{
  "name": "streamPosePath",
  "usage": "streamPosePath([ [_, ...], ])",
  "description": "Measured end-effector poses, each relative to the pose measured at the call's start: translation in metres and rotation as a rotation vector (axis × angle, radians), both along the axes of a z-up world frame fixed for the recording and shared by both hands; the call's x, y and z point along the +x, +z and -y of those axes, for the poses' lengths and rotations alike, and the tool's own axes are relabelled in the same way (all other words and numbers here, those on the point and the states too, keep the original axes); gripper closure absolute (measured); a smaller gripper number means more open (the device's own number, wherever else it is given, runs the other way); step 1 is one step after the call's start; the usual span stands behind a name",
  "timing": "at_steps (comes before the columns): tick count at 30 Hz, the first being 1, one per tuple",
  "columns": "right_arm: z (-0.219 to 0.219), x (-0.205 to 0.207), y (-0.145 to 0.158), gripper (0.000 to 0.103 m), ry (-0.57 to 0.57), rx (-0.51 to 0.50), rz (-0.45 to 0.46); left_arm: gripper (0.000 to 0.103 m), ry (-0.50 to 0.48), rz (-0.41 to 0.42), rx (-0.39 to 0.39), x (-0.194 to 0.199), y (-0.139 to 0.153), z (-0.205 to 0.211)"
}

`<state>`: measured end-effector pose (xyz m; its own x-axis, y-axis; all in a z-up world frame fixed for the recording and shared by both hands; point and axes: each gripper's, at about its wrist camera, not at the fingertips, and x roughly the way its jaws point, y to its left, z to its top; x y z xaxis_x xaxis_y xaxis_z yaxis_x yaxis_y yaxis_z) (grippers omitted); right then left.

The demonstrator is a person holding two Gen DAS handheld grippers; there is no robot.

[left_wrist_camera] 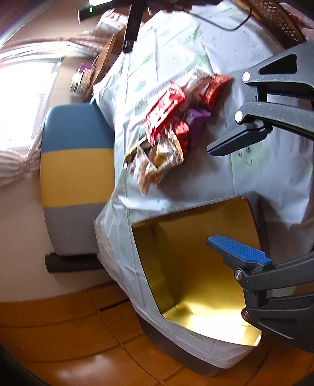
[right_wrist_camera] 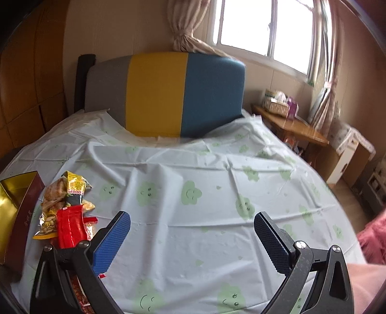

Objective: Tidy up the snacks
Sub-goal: 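Reach the left tool to the red wrapper and close on it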

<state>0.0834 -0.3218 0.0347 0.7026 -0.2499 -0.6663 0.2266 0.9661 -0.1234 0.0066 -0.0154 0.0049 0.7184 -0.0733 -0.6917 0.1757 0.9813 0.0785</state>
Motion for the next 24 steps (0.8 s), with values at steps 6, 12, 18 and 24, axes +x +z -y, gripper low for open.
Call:
streamPosePath([
  [6,0.008,0.002,-0.004,0.0,-0.013,0.076,-0.001,0.033,-0.097,-0.097,-0.021,0.017,0.0,0.024],
  [12,0.014,0.0,0.001,0.0,-0.034,0.119,0.02,0.033,-0.182,-0.317,-0.241,0.055,0.001,0.038],
  [18,0.015,-0.001,0.003,0.0,-0.029,0.138,0.022,0.035,-0.172,-0.395,-0.304,0.09,0.006,0.062],
  [24,0.016,-0.002,0.004,0.0,-0.022,0.16,0.019,0.032,-0.122,-0.452,-0.261,0.121,-0.003,0.098],
])
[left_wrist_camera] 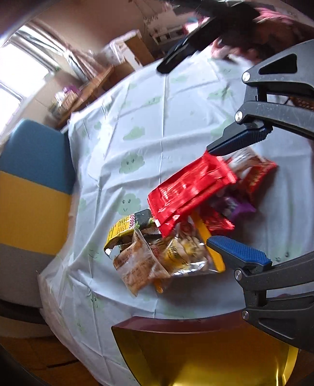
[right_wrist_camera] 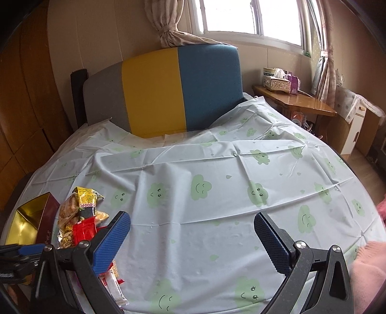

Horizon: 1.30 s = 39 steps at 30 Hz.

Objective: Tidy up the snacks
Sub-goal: 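Reach the left tool to the red wrapper and close on it, then lift the red wrapper with the left tool while the right tool grasps the white rice-cake packet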

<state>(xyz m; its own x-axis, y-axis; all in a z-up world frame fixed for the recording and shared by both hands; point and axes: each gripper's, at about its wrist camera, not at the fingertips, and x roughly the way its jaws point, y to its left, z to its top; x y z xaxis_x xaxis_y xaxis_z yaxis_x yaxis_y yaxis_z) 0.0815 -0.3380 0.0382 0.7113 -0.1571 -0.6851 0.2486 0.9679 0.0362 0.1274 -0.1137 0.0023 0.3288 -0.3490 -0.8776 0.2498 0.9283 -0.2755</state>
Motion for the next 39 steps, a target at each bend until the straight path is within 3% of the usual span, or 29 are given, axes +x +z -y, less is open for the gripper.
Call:
streamPosePath([
  [3,-0.001,0.0,-0.001,0.0,0.008,0.007,-0.007,0.02,0.022,-0.057,-0.011,0.012,-0.01,0.011],
  [11,-0.003,0.0,0.0,0.0,0.014,0.0,-0.011,0.02,0.111,-0.126,0.022,0.041,-0.028,0.024],
  [15,0.007,-0.002,0.002,0.0,-0.014,0.044,-0.003,0.02,0.13,-0.167,0.029,0.051,-0.037,0.032],
  [19,0.013,-0.001,0.001,0.0,-0.027,0.075,-0.006,0.021,0.153,-0.146,0.087,0.055,-0.039,0.041],
  [20,0.013,-0.001,0.001,0.0,-0.029,0.076,-0.007,0.026,0.146,-0.14,0.106,0.055,-0.04,0.044],
  [21,0.013,-0.001,0.001,0.0,-0.029,0.077,-0.007,0.038,0.142,-0.129,0.119,0.055,-0.04,0.046],
  [25,0.015,-0.001,-0.001,0.0,-0.033,0.084,-0.015,0.042,0.105,-0.095,0.13,0.051,-0.046,0.05],
  [32,0.01,0.005,-0.011,0.0,0.006,0.103,-0.066,0.048,-0.009,0.05,0.109,0.025,-0.037,0.035],
  [39,0.0,0.014,-0.028,0.0,0.067,0.122,-0.152,0.048,-0.075,0.091,0.042,-0.002,-0.035,0.006],
])
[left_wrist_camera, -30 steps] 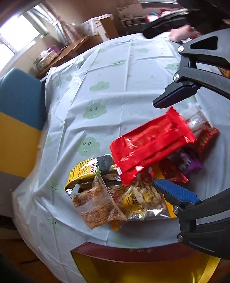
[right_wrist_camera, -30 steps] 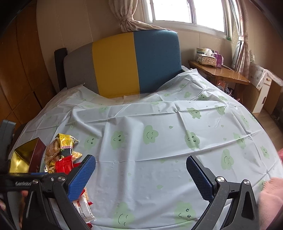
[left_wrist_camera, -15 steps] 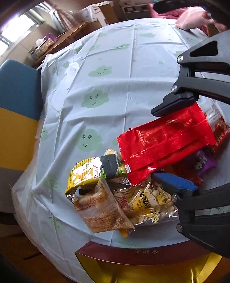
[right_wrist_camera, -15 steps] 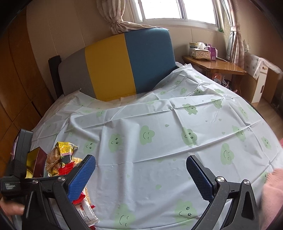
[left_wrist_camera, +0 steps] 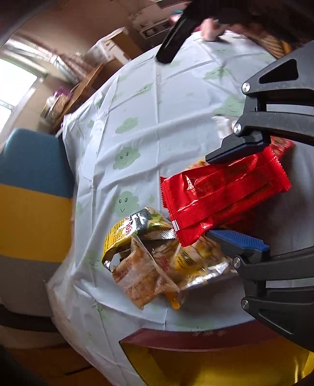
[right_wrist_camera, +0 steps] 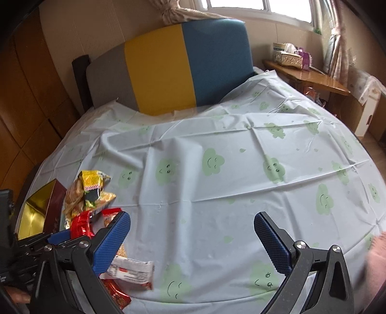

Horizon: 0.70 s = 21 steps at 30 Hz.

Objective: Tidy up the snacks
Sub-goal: 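Lift the red wrapper with the left tool while the right tool grasps the white rice-cake packet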

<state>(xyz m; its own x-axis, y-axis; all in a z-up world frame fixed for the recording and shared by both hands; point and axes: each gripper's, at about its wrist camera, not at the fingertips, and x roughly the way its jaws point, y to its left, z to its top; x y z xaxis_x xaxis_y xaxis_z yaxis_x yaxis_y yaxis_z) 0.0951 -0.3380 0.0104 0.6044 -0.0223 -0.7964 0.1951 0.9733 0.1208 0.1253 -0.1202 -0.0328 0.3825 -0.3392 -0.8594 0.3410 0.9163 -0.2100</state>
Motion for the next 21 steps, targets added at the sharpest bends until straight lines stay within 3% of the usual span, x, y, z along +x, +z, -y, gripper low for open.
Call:
streamPosePath([
  [8,-0.027,0.011,-0.031,0.006,0.168,0.095,-0.158,0.048,-0.076,-0.013,-0.047,-0.03,0.005,-0.025],
  [13,-0.056,0.008,-0.038,0.01,0.316,0.057,-0.188,0.048,-0.174,-0.026,-0.062,-0.055,0.005,-0.029],
  [17,-0.086,-0.003,-0.038,0.01,0.458,-0.038,-0.17,0.048,-0.244,-0.023,-0.003,-0.077,0.0,-0.027],
  [21,-0.104,-0.01,-0.05,0.014,0.538,-0.169,-0.209,0.048,-0.28,-0.006,0.116,-0.091,-0.019,-0.019],
])
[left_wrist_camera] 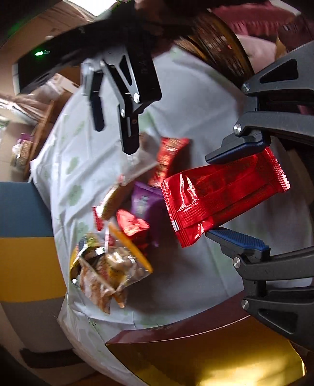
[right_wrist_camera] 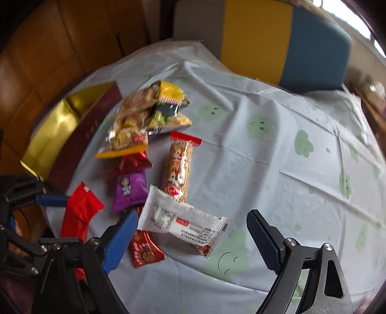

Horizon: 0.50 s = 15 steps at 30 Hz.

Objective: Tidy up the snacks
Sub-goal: 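Lift the red wrapper with the left tool while the right tool grasps the white rice-cake packet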

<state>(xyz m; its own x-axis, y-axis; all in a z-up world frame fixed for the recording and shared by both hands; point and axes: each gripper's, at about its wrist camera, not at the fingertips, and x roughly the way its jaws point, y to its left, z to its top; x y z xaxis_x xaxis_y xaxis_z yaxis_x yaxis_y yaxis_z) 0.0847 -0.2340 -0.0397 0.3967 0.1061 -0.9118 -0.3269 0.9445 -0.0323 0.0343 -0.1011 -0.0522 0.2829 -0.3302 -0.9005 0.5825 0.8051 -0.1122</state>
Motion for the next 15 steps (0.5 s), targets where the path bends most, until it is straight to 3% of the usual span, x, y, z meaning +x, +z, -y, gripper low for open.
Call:
streamPosePath([
  [2,-0.001,0.001,-0.005,0.021,0.019,-0.05,-0.014,0.048,0.005,-0.002,0.013,-0.002,-0.007,0.002],
  [15,-0.024,-0.007,-0.02,0.023,0.177,-0.288,0.01,0.043,0.061,-0.023,-0.042,-0.002,-0.026,-0.011],
])
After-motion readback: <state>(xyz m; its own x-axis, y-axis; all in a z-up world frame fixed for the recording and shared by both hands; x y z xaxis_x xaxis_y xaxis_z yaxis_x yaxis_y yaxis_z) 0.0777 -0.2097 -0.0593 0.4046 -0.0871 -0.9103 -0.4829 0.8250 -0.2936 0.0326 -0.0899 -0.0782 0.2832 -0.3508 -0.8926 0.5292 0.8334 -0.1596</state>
